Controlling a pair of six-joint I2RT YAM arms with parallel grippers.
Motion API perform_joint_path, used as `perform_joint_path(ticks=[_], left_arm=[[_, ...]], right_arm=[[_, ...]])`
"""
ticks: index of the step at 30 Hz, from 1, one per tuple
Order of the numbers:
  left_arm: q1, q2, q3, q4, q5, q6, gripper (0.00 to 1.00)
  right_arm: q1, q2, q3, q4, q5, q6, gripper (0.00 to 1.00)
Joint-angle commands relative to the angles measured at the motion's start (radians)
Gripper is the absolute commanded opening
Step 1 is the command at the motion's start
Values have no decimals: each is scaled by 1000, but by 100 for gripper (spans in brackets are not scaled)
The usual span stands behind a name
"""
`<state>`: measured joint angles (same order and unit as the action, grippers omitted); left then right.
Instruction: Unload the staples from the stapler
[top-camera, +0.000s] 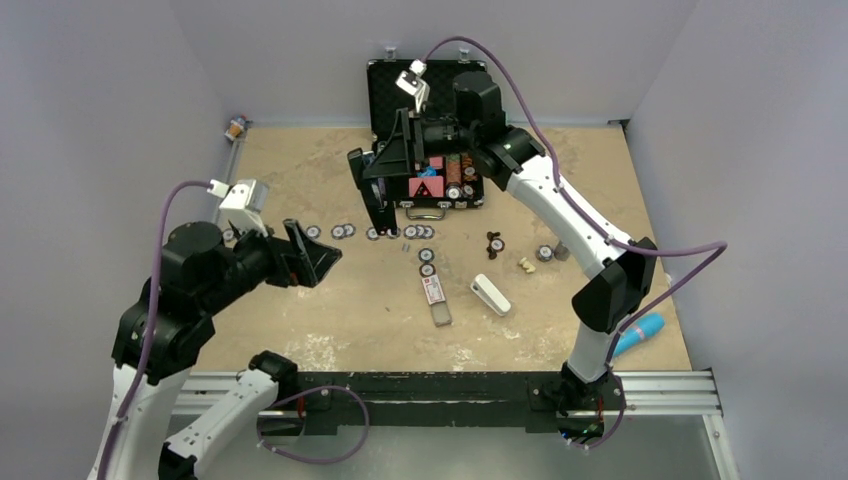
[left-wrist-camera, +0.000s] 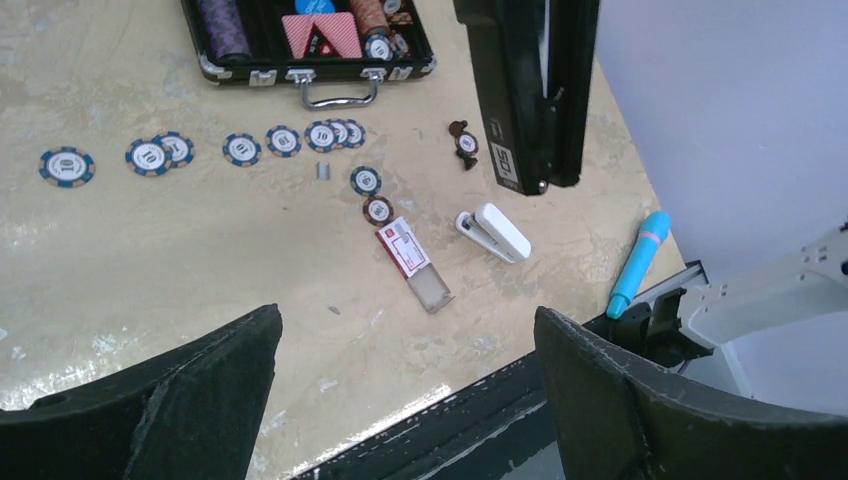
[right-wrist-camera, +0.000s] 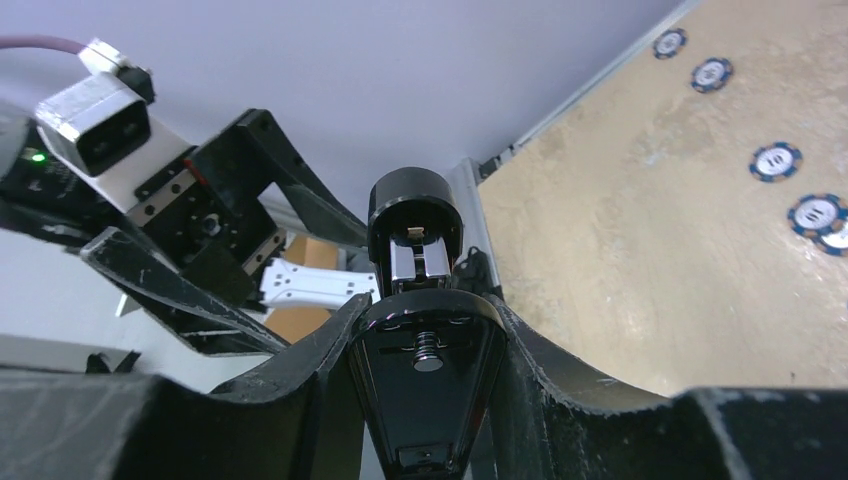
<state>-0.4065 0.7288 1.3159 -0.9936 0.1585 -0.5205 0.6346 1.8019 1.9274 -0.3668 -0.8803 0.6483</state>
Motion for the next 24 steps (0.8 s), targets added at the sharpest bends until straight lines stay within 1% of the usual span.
perform_joint_path(ticks=[1, 3, 4, 11, 12, 15, 18, 20, 24], left_arm=[[-2, -91, -66, 150, 92, 68, 100], [-2, -110, -86, 192, 126, 30, 100], [-2, -108, -84, 206, 149, 14, 100], [-2, -75, -22, 338, 302, -41, 100], [-2, -59, -4, 351, 332, -42, 100], [-2, -7, 34, 413, 419, -63, 100], [-2, 39, 73, 462, 444, -88, 99], [-1, 76, 110, 472, 454, -92, 98], [-2, 139, 145, 501, 497, -110, 95]], right_arm=[[2, -61, -43, 325, -149, 142, 0], [5, -96, -114, 516, -187, 252, 0], [3, -109, -143, 586, -201, 298, 0], [5, -152, -228, 862, -226, 462, 0], [5, -156, -237, 905, -226, 500, 0], [5, -157, -278, 1110, -221, 657, 0], [10, -147, -295, 1307, -211, 810, 0], [13, -140, -287, 1360, -203, 856, 0], [30, -135, -255, 1330, -187, 848, 0]])
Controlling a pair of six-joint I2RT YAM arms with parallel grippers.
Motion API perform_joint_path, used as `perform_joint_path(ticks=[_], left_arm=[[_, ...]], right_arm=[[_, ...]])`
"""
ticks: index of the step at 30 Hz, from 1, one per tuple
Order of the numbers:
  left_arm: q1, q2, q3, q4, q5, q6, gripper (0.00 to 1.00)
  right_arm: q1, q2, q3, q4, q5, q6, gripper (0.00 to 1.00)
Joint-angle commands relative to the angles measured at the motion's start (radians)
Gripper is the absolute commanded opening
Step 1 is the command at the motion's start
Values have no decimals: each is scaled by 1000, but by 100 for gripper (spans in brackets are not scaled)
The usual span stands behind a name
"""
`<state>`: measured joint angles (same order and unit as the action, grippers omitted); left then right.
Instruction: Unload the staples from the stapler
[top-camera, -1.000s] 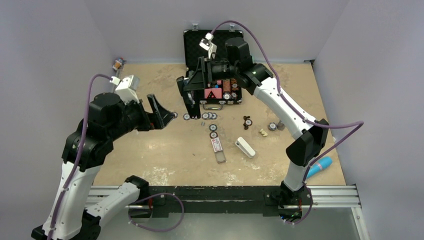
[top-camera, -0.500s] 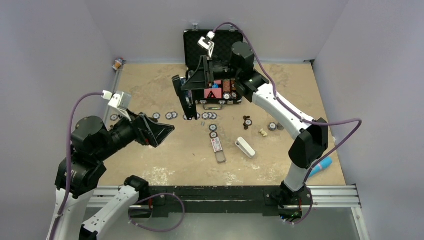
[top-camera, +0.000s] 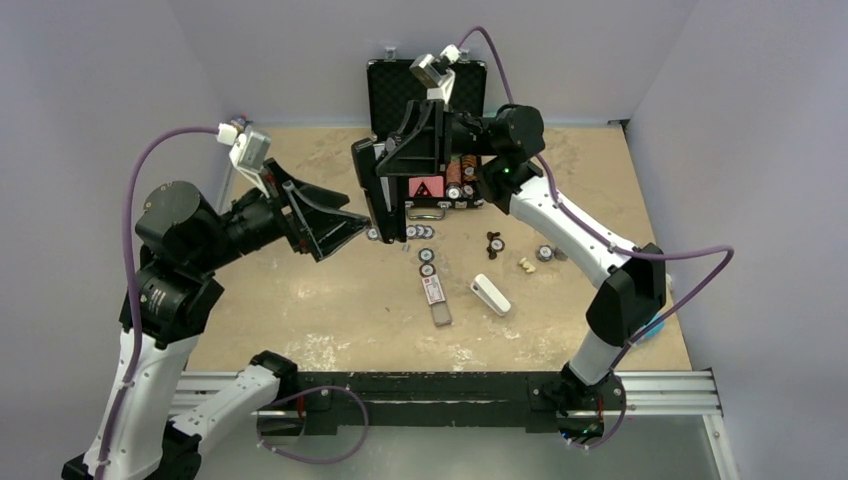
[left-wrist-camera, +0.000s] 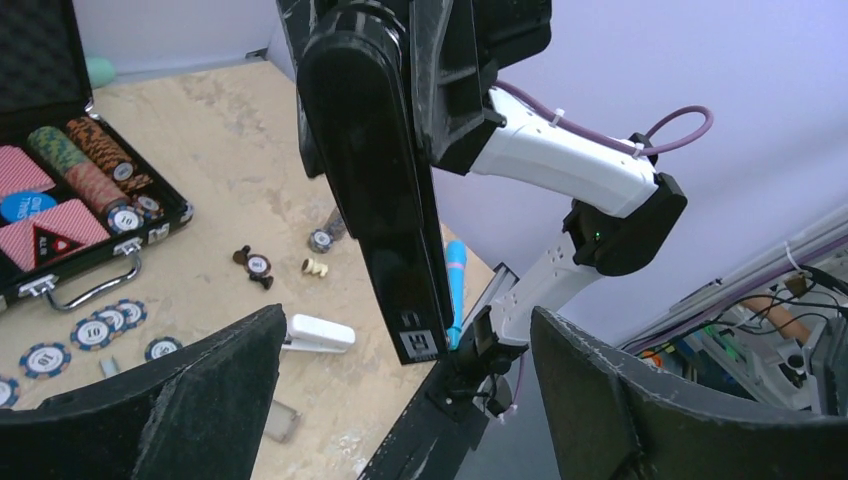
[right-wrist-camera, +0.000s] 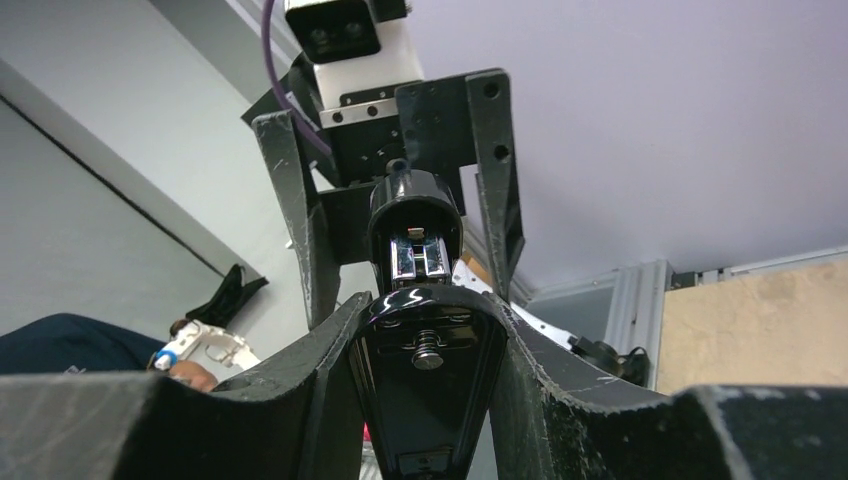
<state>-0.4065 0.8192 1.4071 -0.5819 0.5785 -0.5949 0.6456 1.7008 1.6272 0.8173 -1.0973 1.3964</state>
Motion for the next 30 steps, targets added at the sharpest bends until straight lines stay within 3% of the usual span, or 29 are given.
perform_joint_path(ticks=[1, 15, 21, 30], left_arm=[[-2, 58, 54, 96, 83, -39, 94], [-4, 117, 58, 153, 132, -72, 81], [-17, 133, 60, 151, 110, -86, 77], [-40, 145, 58, 132, 80, -71, 68]], right_arm=[[24, -32, 51, 143, 33, 100, 0], [67, -3, 76, 100, 81, 85, 0], [69, -6, 99, -71, 132, -15, 0], [78, 10, 123, -102, 140, -30, 0]])
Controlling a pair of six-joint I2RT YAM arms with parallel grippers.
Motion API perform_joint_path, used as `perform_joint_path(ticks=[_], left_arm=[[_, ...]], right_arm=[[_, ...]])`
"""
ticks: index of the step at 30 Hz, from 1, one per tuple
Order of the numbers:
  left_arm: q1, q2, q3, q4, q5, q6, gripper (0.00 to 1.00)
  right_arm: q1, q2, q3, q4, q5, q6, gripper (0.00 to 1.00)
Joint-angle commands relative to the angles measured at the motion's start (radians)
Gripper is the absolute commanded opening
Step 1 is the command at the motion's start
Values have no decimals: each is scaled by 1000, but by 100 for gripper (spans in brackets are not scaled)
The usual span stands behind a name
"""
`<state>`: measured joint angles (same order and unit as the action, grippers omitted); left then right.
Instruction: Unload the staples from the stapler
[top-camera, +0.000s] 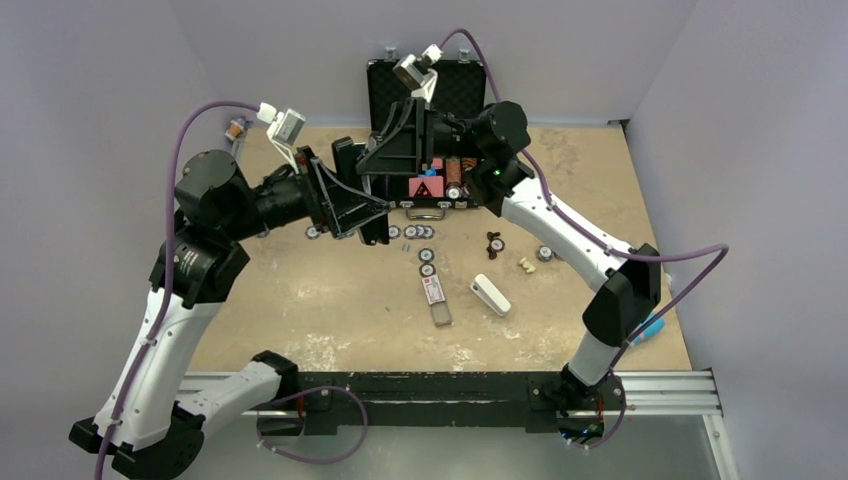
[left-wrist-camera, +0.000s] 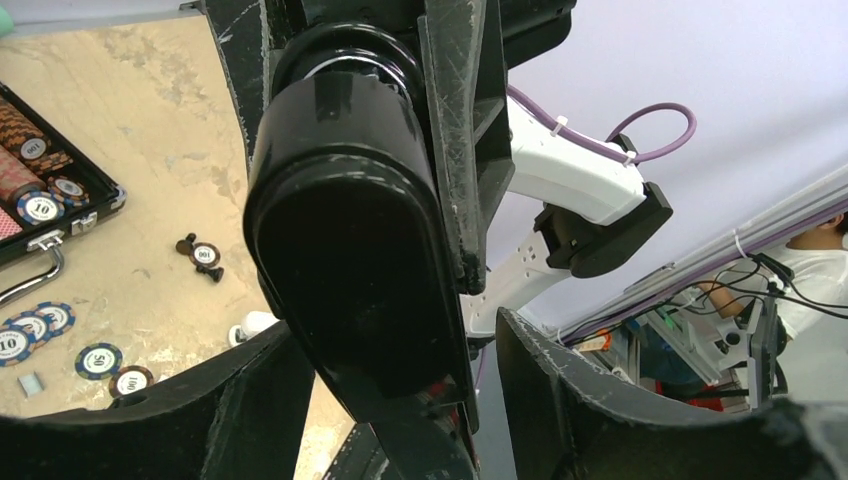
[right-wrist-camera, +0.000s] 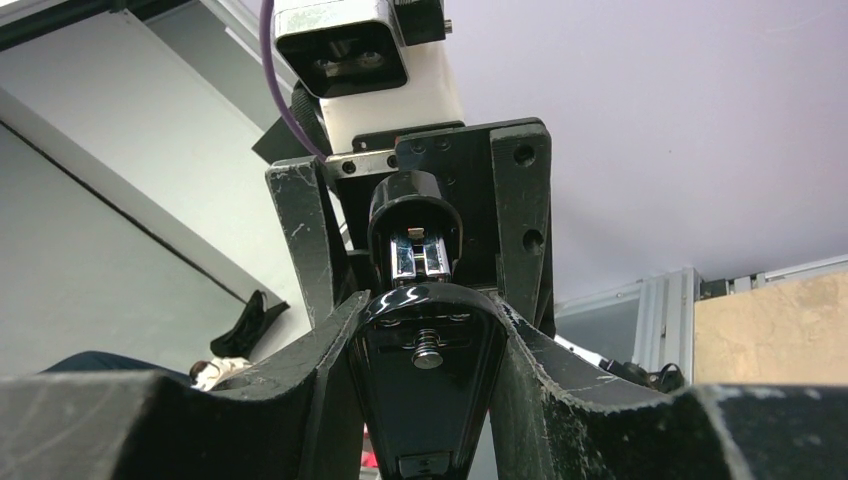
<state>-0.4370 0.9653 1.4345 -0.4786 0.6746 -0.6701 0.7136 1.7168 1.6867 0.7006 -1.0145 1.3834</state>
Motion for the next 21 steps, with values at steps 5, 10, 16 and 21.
perform_joint_path(ticks=[5, 10, 16, 21], left_arm=[[-11, 6, 42, 9, -28, 16, 63], [-11, 11, 44, 1, -47, 16, 56], [-12, 38, 54, 5, -51, -5, 39], [-14, 53, 70, -22, -75, 0, 0]], right_arm=[[12, -6, 62, -10, 60, -31, 0], [12, -9, 65, -44, 68, -56, 0], [14, -5, 91, -56, 79, -65, 0], [14, 0, 109, -91, 73, -102, 0]])
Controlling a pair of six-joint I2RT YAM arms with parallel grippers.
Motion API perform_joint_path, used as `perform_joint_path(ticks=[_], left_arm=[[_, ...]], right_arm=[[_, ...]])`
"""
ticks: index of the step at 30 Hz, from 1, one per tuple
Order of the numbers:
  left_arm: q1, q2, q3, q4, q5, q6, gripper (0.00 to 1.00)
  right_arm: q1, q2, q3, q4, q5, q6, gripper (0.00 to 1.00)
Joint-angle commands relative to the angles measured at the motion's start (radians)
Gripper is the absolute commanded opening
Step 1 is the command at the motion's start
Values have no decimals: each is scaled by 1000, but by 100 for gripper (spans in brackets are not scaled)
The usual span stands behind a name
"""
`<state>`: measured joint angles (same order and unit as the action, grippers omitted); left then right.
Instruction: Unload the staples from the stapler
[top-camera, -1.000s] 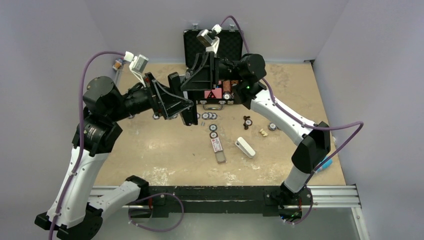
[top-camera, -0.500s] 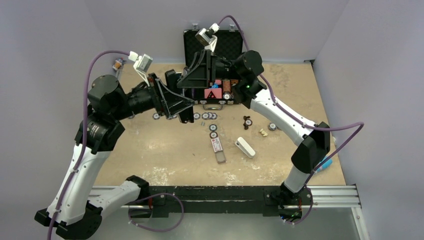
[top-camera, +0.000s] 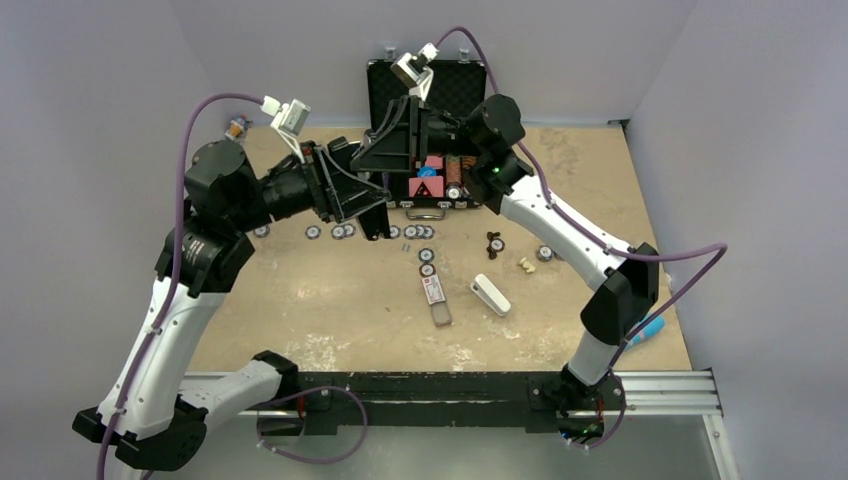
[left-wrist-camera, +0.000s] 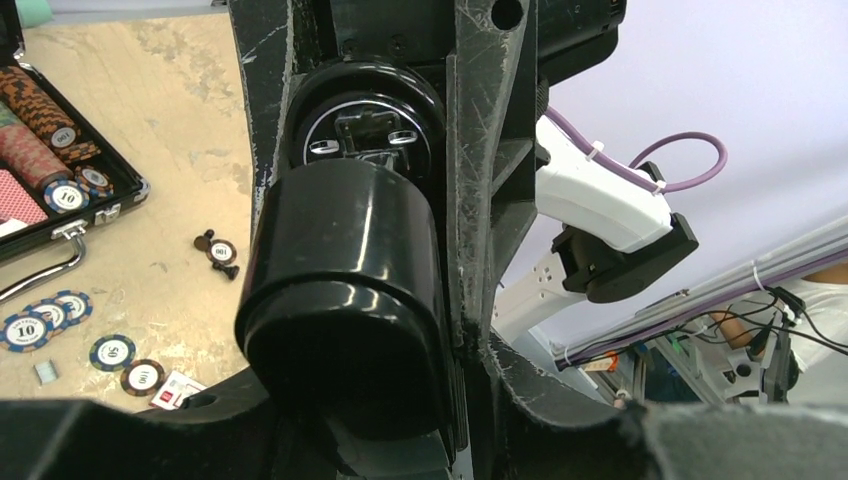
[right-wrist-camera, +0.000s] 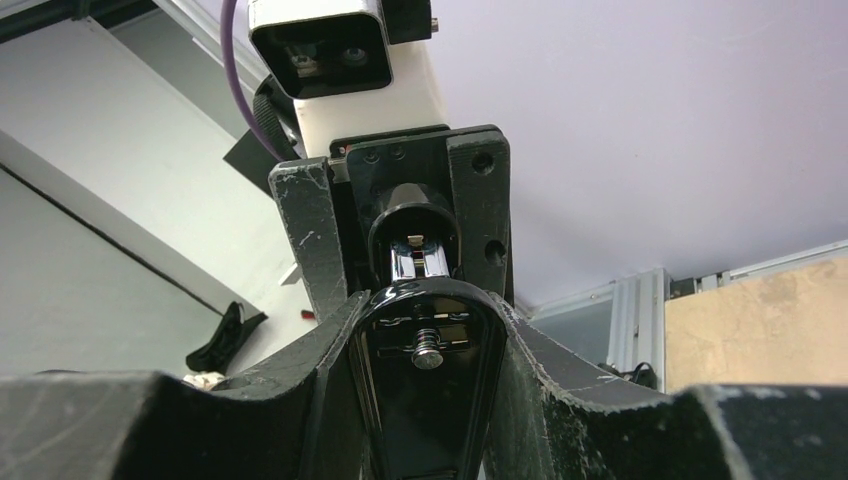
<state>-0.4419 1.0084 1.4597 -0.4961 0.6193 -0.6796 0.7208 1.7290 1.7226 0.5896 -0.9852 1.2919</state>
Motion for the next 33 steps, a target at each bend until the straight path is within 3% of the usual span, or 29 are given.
perform_joint_path(ticks=[1, 3, 7, 9, 10, 12, 20, 25, 33], left_arm=[[-9, 13, 50, -11, -20, 12, 0], [-9, 18, 59, -22, -30, 9, 0], [-9, 30, 90, -50, -43, 2, 0], [-9, 32, 98, -56, -46, 2, 0], [-9, 30, 98, -59, -50, 3, 0], [-9, 21, 90, -62, -57, 5, 0], [-9, -19, 52, -62, -76, -4, 0], [-9, -32, 45, -72, -85, -4, 0], [-9, -50, 63, -207, -156, 46, 0]], right_arm=[[7, -11, 73, 23, 38, -12, 0], [6, -7, 80, 14, 32, -24, 0], [1, -14, 97, -41, 39, -64, 35], [-8, -22, 93, -65, 47, -87, 47], [-13, -26, 89, -72, 51, -98, 59], [-24, -32, 73, -85, 63, -112, 69], [-52, -49, 45, -104, 82, -122, 75], [-80, -63, 49, -214, 111, -187, 75], [-155, -120, 16, -349, 145, -294, 75]])
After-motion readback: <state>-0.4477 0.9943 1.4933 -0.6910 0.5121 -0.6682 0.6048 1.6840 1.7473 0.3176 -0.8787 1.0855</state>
